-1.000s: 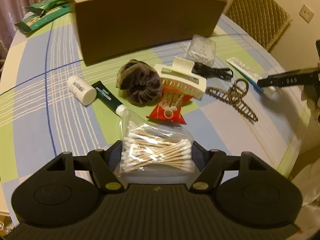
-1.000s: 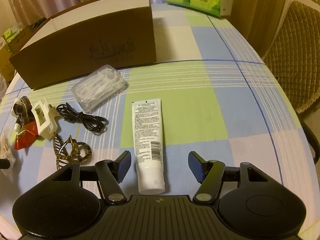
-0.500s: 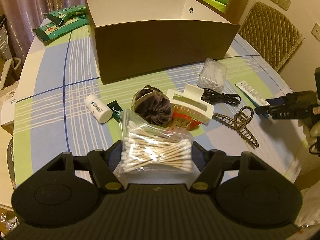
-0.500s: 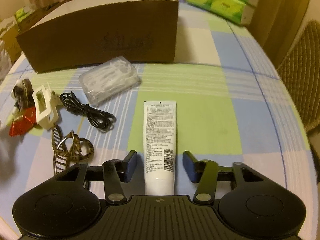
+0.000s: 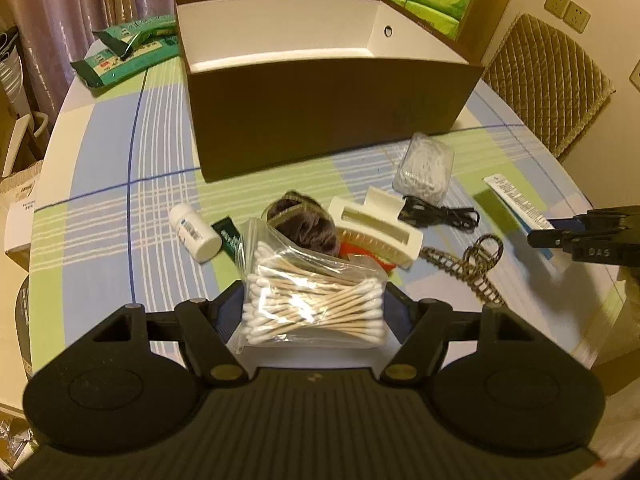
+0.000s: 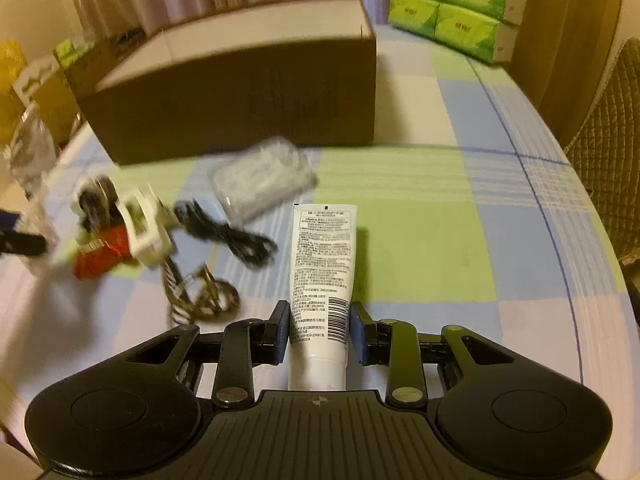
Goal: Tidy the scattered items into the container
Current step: 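Carry the swab bag and lotion tube into the box and open both tools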
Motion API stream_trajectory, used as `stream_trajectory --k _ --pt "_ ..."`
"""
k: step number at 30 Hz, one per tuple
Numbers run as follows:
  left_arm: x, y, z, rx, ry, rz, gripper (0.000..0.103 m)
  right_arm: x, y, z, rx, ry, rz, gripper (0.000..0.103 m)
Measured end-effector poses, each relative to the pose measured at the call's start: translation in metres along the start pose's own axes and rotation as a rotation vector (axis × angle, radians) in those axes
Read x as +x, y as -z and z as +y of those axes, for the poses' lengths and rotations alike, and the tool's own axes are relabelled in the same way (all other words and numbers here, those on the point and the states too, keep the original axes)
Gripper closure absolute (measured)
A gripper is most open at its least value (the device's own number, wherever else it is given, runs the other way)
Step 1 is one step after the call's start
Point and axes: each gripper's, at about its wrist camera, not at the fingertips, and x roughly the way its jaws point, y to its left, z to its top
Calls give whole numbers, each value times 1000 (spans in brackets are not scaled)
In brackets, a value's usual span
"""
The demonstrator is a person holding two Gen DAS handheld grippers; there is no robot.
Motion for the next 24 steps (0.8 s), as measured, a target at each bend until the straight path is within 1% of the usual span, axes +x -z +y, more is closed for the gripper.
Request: stream_trajectory --k 7,14,24 --pt "-6 -22 -3 6 5 -44 35 -22 -30 8 4 -83 -64 74" --pt "-11 -45 -8 23 4 -89 35 -30 -57 19 -40 -154 -116 74" --pt "-12 -94 -10 16 -4 -159 35 -29 -112 31 -140 -192 -192 74"
